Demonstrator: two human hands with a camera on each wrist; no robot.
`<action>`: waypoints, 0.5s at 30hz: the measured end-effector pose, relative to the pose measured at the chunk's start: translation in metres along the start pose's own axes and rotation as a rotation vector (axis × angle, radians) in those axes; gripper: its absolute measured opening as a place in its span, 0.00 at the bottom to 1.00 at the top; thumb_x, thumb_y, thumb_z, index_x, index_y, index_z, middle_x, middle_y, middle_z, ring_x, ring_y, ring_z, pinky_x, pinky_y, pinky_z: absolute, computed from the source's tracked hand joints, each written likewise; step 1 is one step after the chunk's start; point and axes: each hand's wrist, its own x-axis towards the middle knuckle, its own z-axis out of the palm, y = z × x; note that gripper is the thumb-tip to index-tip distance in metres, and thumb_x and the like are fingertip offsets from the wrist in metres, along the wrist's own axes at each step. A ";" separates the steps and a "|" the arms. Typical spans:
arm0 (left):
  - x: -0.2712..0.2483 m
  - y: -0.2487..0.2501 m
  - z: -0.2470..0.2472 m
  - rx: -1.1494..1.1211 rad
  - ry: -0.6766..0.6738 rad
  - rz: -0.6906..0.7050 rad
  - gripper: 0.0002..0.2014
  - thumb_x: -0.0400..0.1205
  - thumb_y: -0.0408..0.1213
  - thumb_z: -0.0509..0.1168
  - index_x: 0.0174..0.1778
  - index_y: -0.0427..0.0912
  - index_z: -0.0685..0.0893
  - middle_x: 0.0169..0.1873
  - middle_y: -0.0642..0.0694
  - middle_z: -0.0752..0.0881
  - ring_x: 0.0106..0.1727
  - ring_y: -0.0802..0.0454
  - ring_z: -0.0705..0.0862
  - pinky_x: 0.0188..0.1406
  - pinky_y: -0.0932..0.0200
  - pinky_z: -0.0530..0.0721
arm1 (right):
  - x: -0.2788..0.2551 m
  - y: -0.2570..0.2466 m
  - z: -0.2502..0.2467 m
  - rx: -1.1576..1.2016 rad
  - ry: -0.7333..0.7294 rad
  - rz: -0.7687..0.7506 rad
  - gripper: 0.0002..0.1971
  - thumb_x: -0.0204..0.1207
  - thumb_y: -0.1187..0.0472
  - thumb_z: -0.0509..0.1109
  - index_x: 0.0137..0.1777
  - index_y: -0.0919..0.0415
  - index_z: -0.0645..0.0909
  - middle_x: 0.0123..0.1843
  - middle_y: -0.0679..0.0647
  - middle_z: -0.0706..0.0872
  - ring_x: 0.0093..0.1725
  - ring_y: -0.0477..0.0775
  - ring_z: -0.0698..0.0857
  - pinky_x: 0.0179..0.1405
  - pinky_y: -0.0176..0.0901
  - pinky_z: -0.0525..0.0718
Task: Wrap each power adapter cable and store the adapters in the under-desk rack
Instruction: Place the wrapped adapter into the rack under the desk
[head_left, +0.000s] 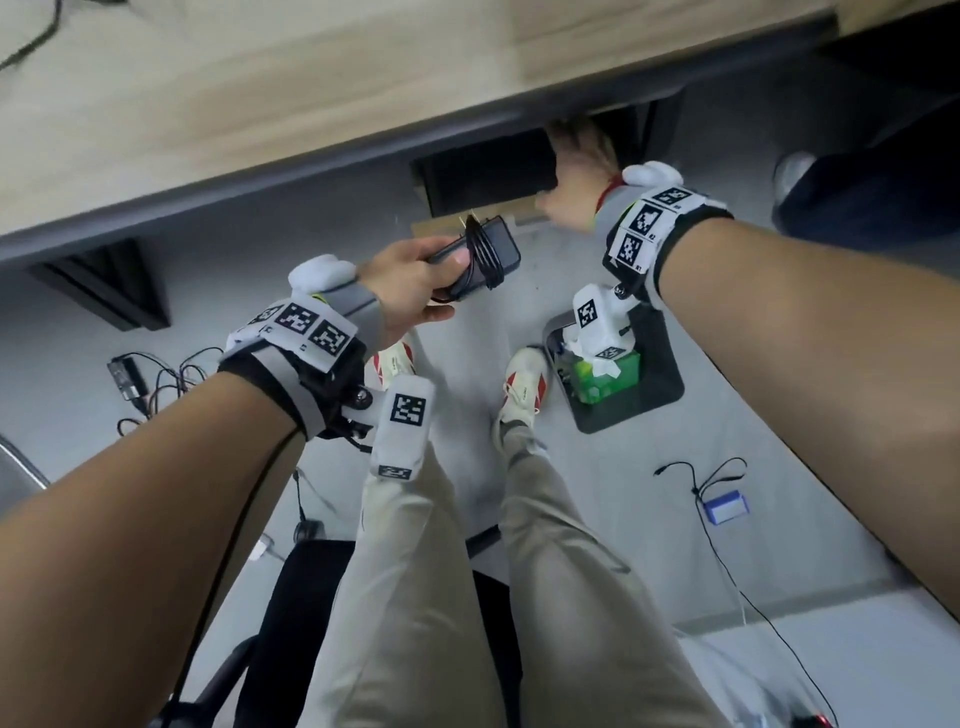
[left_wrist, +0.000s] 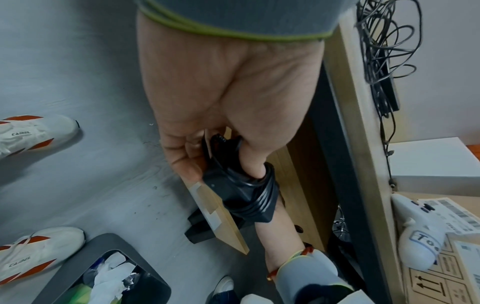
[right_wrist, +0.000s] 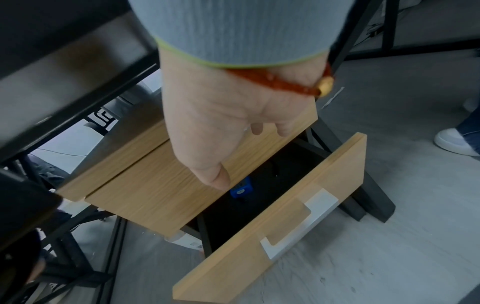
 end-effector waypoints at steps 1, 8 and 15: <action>0.007 -0.004 0.002 -0.001 -0.002 -0.001 0.15 0.87 0.39 0.63 0.69 0.45 0.81 0.43 0.52 0.85 0.43 0.56 0.81 0.42 0.60 0.81 | 0.006 0.003 0.005 -0.011 0.010 0.002 0.43 0.77 0.51 0.67 0.87 0.50 0.46 0.88 0.57 0.46 0.86 0.67 0.50 0.84 0.60 0.56; 0.029 -0.013 0.018 -0.046 -0.001 0.018 0.11 0.87 0.40 0.63 0.64 0.46 0.82 0.44 0.51 0.85 0.43 0.57 0.82 0.40 0.60 0.81 | 0.003 0.011 0.016 0.080 0.084 -0.041 0.39 0.78 0.61 0.67 0.85 0.48 0.53 0.87 0.56 0.49 0.82 0.70 0.59 0.81 0.57 0.63; 0.017 -0.002 0.033 -0.006 -0.014 0.053 0.11 0.87 0.39 0.63 0.64 0.44 0.82 0.40 0.53 0.85 0.38 0.59 0.82 0.39 0.62 0.81 | -0.052 0.033 0.036 0.103 0.007 -0.090 0.31 0.78 0.59 0.69 0.80 0.51 0.64 0.79 0.56 0.63 0.75 0.66 0.68 0.75 0.56 0.71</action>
